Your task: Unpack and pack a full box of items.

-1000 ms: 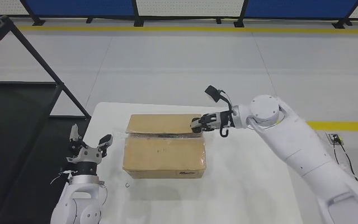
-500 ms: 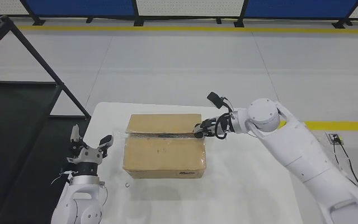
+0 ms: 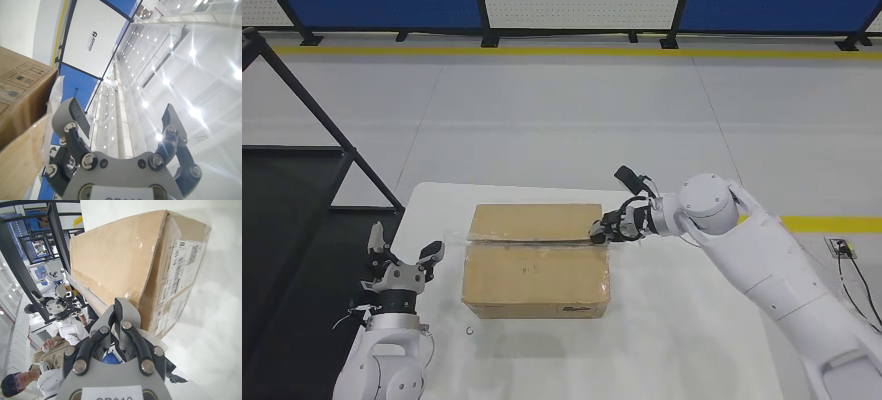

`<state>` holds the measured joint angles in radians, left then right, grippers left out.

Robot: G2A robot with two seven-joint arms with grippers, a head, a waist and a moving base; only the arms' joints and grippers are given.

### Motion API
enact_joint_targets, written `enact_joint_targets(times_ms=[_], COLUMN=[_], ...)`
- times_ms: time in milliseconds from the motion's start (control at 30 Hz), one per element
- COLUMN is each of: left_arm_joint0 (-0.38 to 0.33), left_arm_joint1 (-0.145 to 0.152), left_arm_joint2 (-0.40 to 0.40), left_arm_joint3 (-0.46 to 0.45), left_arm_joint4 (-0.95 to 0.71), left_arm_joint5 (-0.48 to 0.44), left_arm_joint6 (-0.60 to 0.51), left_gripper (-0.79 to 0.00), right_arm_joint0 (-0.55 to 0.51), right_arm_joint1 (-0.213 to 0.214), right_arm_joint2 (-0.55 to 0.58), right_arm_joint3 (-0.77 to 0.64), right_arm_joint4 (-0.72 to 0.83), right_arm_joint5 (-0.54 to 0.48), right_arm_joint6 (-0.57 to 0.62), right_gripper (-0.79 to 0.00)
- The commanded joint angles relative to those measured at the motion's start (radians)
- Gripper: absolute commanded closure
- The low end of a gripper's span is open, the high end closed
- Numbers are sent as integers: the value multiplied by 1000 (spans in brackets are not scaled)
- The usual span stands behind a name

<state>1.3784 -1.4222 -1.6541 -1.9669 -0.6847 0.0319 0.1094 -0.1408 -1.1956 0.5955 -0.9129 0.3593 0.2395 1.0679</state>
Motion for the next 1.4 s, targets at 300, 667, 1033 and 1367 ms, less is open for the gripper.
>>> enact_joint_targets(times_ms=[300,667,1033,1367], left_arm_joint0=[-2,-7,-8,2], left_arm_joint1=[1,1,2,2], left_arm_joint2=[1,8,10,32], left_arm_joint3=[0,5,8,-39], left_arm_joint4=[-4,-2,-2,2], left_arm_joint5=[0,1,1,-4], left_arm_joint6=[-1,-2,-5,-23], left_gripper=[-785,-785,-785,-785], right_arm_joint0=[-6,-50,-85,-111], right_arm_joint1=[-19,-9,-4,-7], right_arm_joint2=[1,37,66,86], right_arm_joint3=[11,-45,-85,-95], right_arm_joint4=[-41,-82,-120,-131], right_arm_joint5=[-56,-136,-102,-122], right_arm_joint6=[-13,0,-22,-33], right_gripper=[0,0,0,0])
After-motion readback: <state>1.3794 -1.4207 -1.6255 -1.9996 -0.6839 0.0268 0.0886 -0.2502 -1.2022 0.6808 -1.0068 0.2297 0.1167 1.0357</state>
